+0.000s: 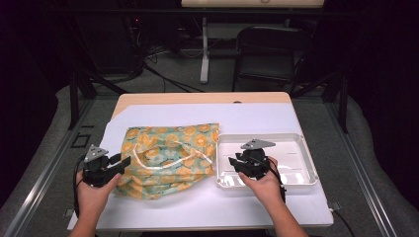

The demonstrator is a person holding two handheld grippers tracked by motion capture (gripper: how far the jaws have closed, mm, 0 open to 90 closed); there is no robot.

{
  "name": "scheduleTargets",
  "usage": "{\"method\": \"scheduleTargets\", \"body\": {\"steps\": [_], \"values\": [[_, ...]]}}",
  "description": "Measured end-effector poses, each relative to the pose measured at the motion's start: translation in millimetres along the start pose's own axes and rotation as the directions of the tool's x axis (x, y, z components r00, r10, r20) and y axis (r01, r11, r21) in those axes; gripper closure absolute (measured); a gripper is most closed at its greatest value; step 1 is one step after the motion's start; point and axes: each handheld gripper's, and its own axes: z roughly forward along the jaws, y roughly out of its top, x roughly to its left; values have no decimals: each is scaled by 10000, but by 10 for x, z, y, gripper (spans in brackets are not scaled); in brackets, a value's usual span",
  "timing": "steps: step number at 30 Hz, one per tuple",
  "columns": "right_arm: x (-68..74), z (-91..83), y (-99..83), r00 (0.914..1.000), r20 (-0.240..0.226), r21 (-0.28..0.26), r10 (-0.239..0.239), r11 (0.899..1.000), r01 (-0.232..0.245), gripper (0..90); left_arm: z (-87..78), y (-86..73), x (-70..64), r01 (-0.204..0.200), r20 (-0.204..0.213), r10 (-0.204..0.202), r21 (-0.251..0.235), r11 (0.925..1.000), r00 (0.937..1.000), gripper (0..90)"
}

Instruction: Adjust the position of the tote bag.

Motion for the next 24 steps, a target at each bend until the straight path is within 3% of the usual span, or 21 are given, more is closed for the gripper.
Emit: {"method": "scheduleTargets", "body": {"steps": [13, 24], "values": [[82, 48, 56, 9985, -286, 159, -458, 9988, 463, 679, -48, -9, -95, -342, 320, 335, 208, 9992, 9989, 595], [225, 106, 83, 9940, -636, 230, -886, 9957, 902, 650, -170, 27, -254, -1048, 864, 1031, 160, 9944, 9909, 564]]}}
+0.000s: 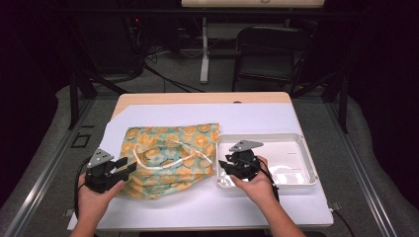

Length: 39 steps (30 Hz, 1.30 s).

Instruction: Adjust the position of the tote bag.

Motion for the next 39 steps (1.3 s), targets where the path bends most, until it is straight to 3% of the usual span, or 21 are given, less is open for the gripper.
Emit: {"method": "scheduleTargets", "body": {"steps": [10, 22, 31, 34, 39], "values": [[111, 69, 61, 9978, -560, 66, -367, 9993, 371, 660, 18, -47, -146, -383, 167, 378, 305, 9988, 9991, 542], [322, 171, 67, 9876, -1081, 361, -1140, 9923, 1185, 659, 16, -99, -154, -365, 82, 361, 430, 9984, 9993, 542], [437, 255, 48, 9795, -1154, 818, -1649, 9812, 1748, 602, 12, -118, -129, -269, 30, 268, 434, 9987, 9996, 540], [450, 267, 46, 9800, -1198, 824, -1588, 9821, 1692, 569, 11, -119, -127, -258, 35, 257, 435, 9987, 9997, 539], [507, 296, 38, 9736, -1290, 841, -1885, 9762, 2001, 506, 13, -124, -116, -244, 24, 243, 444, 9987, 9997, 538]]}}
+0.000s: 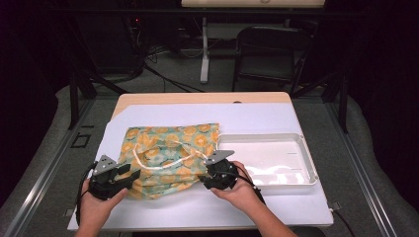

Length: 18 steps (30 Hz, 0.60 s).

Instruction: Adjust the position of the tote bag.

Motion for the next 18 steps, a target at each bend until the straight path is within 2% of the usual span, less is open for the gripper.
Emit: {"method": "scheduleTargets", "body": {"steps": [8, 12, 18], "values": [[64, 69, 9, 9996, -33, 44, -295, 9996, 295, 465, -13, -22, 10, 59, -88, -59, 35, 10000, 9999, 534], [74, 98, 15, 9992, -74, 267, -400, 9988, 401, 443, -23, -37, 19, 147, -169, -147, 5, 9999, 9997, 531], [121, 138, 21, 9967, 118, 342, -802, 9962, 798, 440, -39, -49, 32, 155, -206, -154, 45, 9999, 9997, 529]]}}
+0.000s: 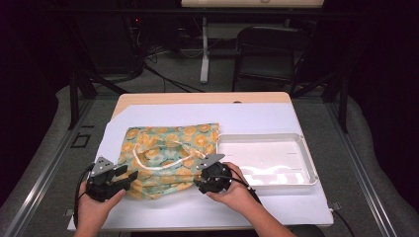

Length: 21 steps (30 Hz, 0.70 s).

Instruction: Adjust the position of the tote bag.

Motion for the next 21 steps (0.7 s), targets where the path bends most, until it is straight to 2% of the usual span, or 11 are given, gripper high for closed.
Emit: {"method": "scheduleTargets", "body": {"steps": [1, 3, 4, 6, 14, 21], "values": [[13, -5, 10, 9995, 140, 95, -269, 9996, 268, 440, -1, -3, -1, 19, -4, -19, -13, 10000, 10000, 529], [23, -4, 12, 9994, 187, 99, -293, 9995, 291, 440, -1, -4, 1, 14, -2, -14, -6, 10000, 10000, 529], [41, 1, 19, 9981, 285, 139, -538, 9985, 535, 441, 0, -6, 0, 37, -5, -37, -6, 10000, 10000, 529], [56, -1, 22, 9972, 351, 220, -660, 9976, 653, 442, 1, -7, 1, 43, -5, -43, -4, 10000, 10000, 529], [92, -18, 32, 9964, 365, 38, -771, 9970, 770, 442, 5, -8, 2, 58, 6, -58, -1, 10000, 10000, 529], [132, 20, 34, 9911, 844, 141, -1029, 9947, 1020, 455, 10, -12, -4, 97, 0, -97, -10, 10000, 10000, 528]]}}
